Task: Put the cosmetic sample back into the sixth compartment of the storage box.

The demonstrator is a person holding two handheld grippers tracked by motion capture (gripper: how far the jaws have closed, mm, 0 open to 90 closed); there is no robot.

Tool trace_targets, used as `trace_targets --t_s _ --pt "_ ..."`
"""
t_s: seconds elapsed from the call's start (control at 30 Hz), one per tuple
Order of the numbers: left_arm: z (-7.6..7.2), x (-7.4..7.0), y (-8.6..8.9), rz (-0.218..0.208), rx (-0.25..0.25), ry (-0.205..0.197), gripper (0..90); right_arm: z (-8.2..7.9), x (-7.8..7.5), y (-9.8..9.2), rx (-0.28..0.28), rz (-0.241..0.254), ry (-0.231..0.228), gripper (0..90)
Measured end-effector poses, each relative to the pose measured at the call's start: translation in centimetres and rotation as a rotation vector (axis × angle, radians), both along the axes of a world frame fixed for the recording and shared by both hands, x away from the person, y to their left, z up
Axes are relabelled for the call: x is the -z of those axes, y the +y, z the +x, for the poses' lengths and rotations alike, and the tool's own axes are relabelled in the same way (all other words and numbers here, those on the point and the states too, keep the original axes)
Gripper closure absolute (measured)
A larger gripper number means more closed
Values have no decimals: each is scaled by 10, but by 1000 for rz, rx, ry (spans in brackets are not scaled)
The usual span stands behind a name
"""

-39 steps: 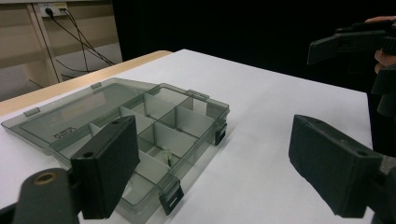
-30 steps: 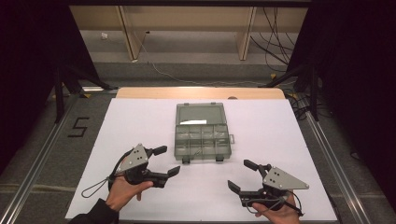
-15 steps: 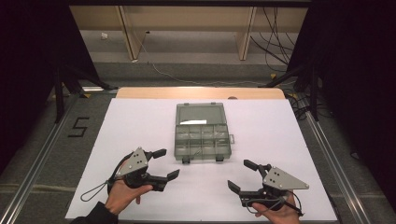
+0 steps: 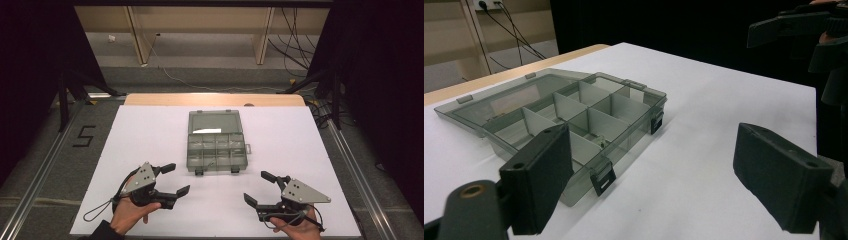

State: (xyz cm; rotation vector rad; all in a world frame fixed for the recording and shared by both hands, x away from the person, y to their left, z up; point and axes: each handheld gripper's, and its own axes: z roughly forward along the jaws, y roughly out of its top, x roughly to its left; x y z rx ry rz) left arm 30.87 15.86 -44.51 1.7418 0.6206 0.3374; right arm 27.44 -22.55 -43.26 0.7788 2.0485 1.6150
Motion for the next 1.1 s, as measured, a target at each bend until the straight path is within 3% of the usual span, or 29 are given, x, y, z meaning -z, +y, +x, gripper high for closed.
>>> trace_targets --t_s 0.1,0.37,0.47,0.57,0.77,1.1 --pt "-1 0 1 3 -5 -5 160 -1 0 1 -18 0 21 158" --pt "-4 0 2 -8 -6 -14 160 -1 0 0 -3 -1 14 158" --pt "-4 1 1 -16 -7 -6 160 0 0 0 -24 -7 15 158" --pt "-4 0 1 4 -7 -17 159 -1 -1 0 -7 -11 13 158" --pt "-3 0 2 -2 -11 -12 159 0 -1 -1 -6 -11 3 158" --pt "-3 0 2 -5 -11 -10 159 -1 -1 0 -13 -10 25 158"
